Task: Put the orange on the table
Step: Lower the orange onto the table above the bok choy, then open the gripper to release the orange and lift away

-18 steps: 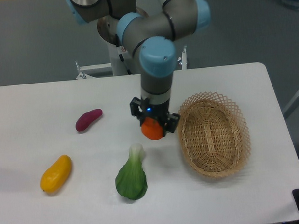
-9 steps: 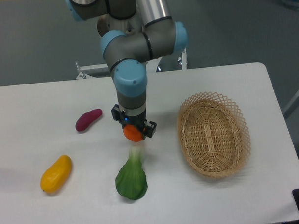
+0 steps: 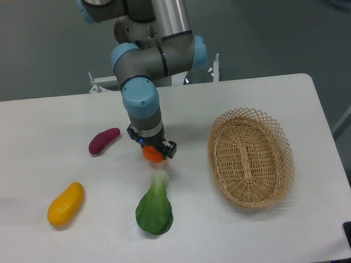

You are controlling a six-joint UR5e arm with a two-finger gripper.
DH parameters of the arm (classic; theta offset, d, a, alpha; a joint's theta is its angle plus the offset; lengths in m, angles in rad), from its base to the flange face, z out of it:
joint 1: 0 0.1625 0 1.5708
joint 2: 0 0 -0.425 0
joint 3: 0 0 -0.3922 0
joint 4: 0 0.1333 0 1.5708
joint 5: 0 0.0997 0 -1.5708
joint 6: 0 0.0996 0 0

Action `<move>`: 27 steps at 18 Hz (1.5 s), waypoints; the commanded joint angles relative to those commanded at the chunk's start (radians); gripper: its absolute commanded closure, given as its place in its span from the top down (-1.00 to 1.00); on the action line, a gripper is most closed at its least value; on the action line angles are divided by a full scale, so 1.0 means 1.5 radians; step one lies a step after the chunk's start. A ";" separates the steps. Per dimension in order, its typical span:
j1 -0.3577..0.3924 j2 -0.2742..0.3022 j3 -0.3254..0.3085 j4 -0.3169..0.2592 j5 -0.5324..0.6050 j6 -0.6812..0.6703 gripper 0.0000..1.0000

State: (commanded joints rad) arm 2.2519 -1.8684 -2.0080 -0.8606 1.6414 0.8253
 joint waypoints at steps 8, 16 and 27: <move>0.003 0.011 0.017 0.003 -0.007 0.005 1.00; 0.018 0.031 0.065 0.000 -0.019 0.007 1.00; 0.058 0.054 0.075 -0.009 -0.059 0.053 1.00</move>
State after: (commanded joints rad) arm 2.3393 -1.7871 -1.8960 -0.8744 1.5524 0.9050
